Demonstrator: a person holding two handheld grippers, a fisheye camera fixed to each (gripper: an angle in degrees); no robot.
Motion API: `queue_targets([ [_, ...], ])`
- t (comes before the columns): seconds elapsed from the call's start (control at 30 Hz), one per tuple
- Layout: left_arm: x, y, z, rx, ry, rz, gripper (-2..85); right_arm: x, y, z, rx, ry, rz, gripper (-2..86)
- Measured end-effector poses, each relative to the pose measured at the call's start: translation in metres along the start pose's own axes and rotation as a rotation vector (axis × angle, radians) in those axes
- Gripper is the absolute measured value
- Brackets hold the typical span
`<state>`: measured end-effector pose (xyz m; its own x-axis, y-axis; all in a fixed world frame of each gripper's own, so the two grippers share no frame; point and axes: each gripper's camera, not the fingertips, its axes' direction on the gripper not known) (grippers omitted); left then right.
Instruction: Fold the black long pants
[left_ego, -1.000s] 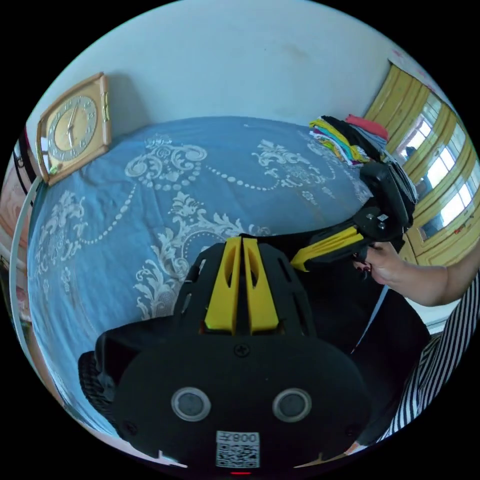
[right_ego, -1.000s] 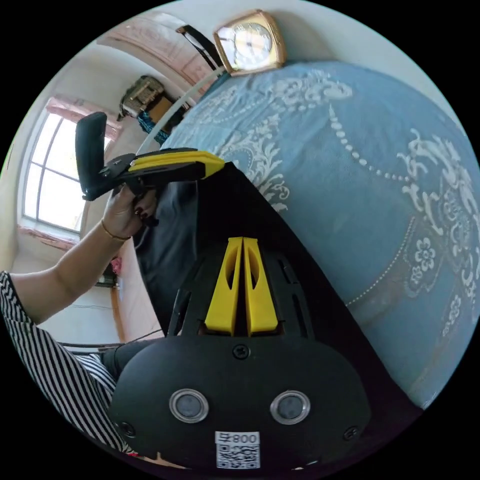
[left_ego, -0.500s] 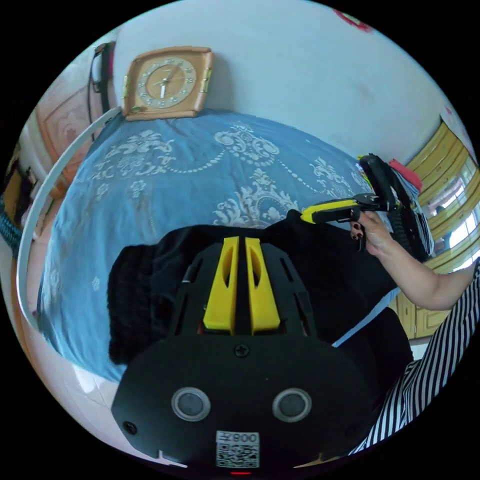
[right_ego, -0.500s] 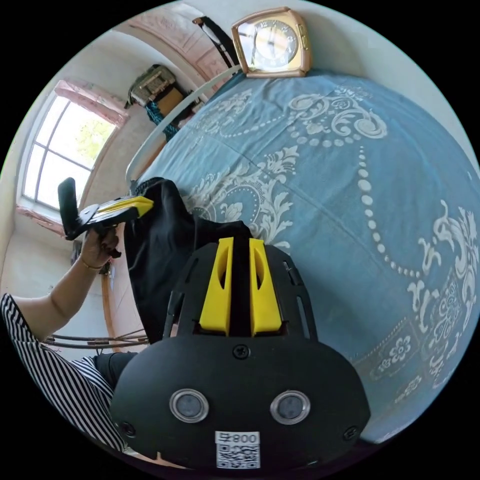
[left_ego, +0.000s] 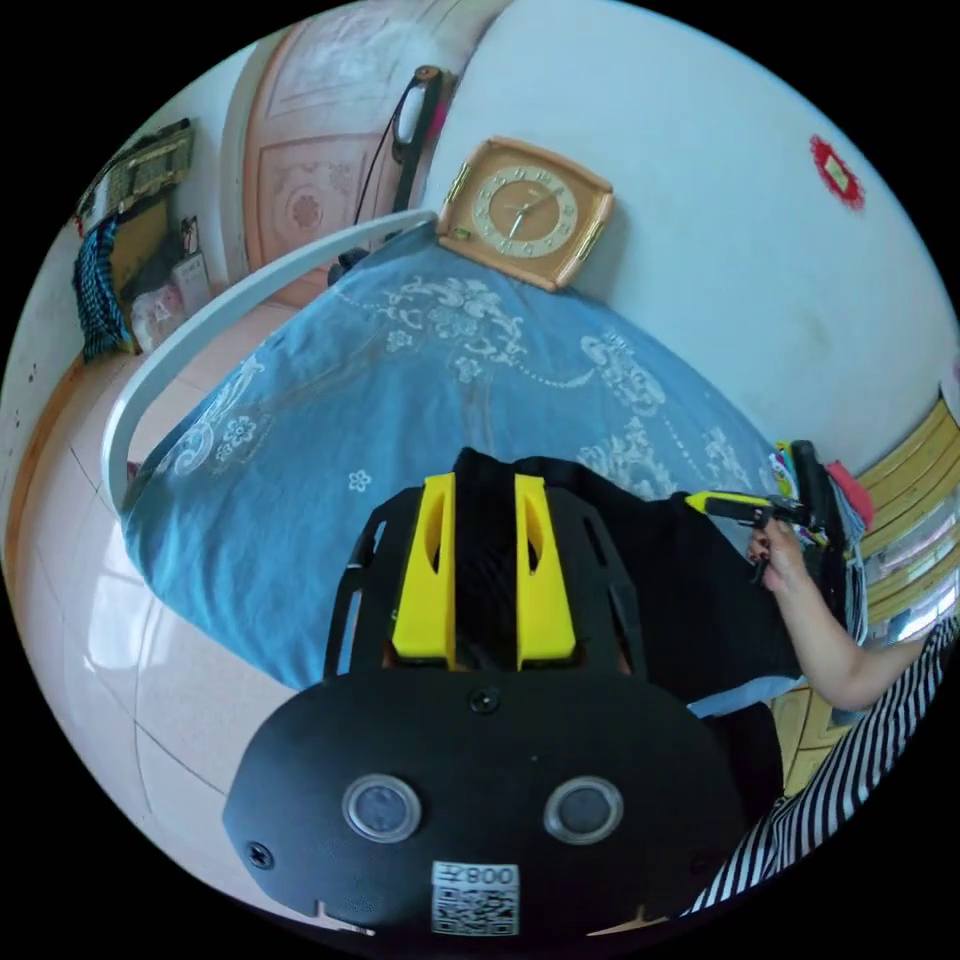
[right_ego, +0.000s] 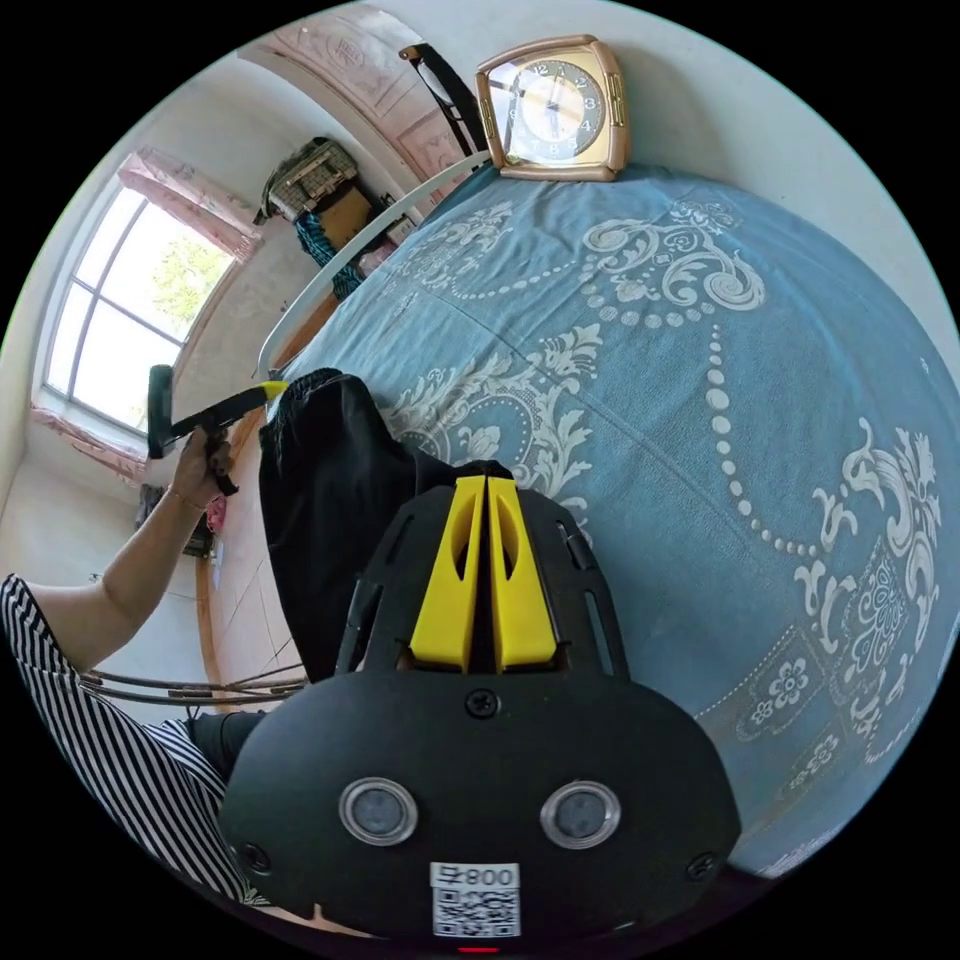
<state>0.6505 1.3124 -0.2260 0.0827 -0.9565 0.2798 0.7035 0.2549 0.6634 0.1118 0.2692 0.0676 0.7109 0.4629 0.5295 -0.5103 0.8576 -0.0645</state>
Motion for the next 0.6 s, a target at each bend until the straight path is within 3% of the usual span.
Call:
queue_targets([
  [0.1, -0.016, 0.001, 0.016, -0.127, -0.019, -0.023, 2.5, 0.003, 0.007, -0.011, 0.036, -0.02, 0.02, 0.3],
  [0.3, -0.045, 0.037, -0.005, -0.043, -0.149, -0.095, 0.3, 0.013, 0.009, -0.002, 0.04, -0.036, 0.081, 0.3],
  [0.43, -0.059, 0.056, -0.006, -0.019, -0.078, -0.134, 0.2, 0.017, 0.003, 0.013, -0.027, -0.012, 0.088, 0.3],
  [0.6, -0.044, 0.089, -0.018, 0.063, 0.033, -0.06, 0.2, 0.018, 0.02, -0.011, 0.087, -0.003, 0.153, 0.2],
])
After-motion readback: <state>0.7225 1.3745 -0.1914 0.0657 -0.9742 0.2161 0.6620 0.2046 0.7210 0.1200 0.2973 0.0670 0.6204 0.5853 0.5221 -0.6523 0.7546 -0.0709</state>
